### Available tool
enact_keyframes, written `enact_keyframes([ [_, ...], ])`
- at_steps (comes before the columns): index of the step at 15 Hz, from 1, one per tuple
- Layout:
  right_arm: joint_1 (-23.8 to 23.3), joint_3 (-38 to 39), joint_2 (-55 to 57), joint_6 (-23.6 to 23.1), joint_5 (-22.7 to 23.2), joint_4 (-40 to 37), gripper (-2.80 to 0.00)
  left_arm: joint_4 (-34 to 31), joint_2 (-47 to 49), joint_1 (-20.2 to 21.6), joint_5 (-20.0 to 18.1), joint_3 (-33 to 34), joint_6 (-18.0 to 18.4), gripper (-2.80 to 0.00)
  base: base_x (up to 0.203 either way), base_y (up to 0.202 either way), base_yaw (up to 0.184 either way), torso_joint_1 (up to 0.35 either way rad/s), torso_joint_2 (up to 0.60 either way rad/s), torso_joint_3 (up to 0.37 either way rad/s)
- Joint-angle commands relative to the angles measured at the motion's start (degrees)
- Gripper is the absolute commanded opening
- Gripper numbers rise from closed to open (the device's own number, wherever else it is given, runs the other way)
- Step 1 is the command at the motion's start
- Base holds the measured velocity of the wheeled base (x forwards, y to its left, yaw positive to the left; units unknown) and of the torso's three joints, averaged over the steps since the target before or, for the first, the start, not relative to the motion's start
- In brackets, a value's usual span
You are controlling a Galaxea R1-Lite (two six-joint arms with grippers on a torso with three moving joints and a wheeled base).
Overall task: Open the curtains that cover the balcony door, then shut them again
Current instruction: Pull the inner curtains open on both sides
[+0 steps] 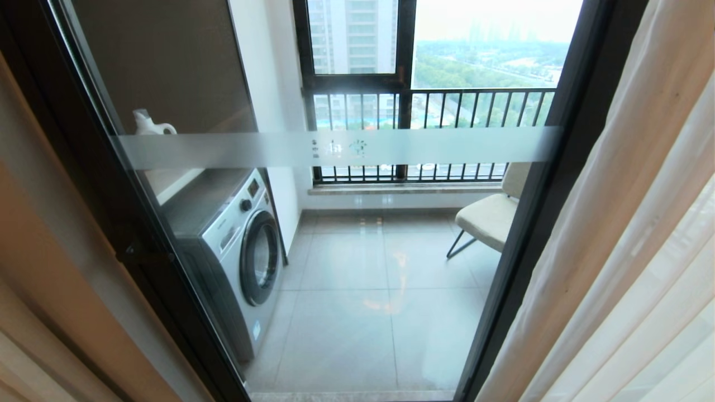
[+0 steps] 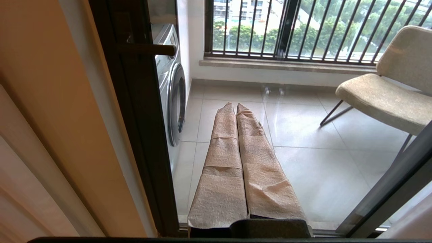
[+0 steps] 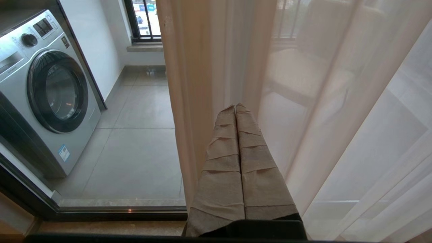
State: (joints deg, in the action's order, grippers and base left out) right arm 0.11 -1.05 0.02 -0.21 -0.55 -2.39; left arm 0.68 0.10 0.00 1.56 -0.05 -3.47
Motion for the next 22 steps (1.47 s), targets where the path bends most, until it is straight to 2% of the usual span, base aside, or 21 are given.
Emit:
enact_keyframes([
  [1, 0.0, 0.0, 0.0, -0.1, 0.0, 0.0, -2.80, 0.0, -0.1, 0.0, 0.0, 0.0, 0.0, -2.80, 0.000, 0.000, 0.000, 0.000, 0.00, 0.000],
  [10, 0.0, -0.7, 0.0, -0.6, -0.1, 0.0, -2.80, 0.0, -0.1, 0.0, 0.0, 0.0, 0.0, -2.80, 0.000, 0.000, 0.000, 0.000, 0.00, 0.000],
  [14, 0.1, -8.1, 4.4, -0.9, 6.0, -0.1, -2.80, 0.0, -0.1, 0.0, 0.0, 0.0, 0.0, -2.80, 0.000, 0.000, 0.000, 0.000, 0.00, 0.000],
  [17, 0.5, -14.8, 12.6, -0.8, 6.7, 1.6, -2.80, 0.0, -0.1, 0.0, 0.0, 0.0, 0.0, -2.80, 0.000, 0.000, 0.000, 0.000, 0.00, 0.000],
  [20, 1.1, -20.1, 22.7, -0.8, 6.8, 7.0, -2.80, 0.0, -0.1, 0.0, 0.0, 0.0, -0.1, -2.80, 0.000, 0.000, 0.000, 0.000, 0.00, 0.000],
  [21, 1.1, -21.7, 26.1, -0.8, 6.8, 9.3, 0.00, 0.0, -0.1, 0.0, 0.0, 0.0, -0.1, -2.80, 0.000, 0.000, 0.000, 0.000, 0.00, 0.000],
  [22, 1.2, -23.5, 29.2, -0.8, 6.8, 11.6, 0.00, 0.0, -0.1, 0.0, 0.0, 0.0, 0.0, -2.80, 0.000, 0.000, 0.000, 0.000, 0.00, 0.000],
])
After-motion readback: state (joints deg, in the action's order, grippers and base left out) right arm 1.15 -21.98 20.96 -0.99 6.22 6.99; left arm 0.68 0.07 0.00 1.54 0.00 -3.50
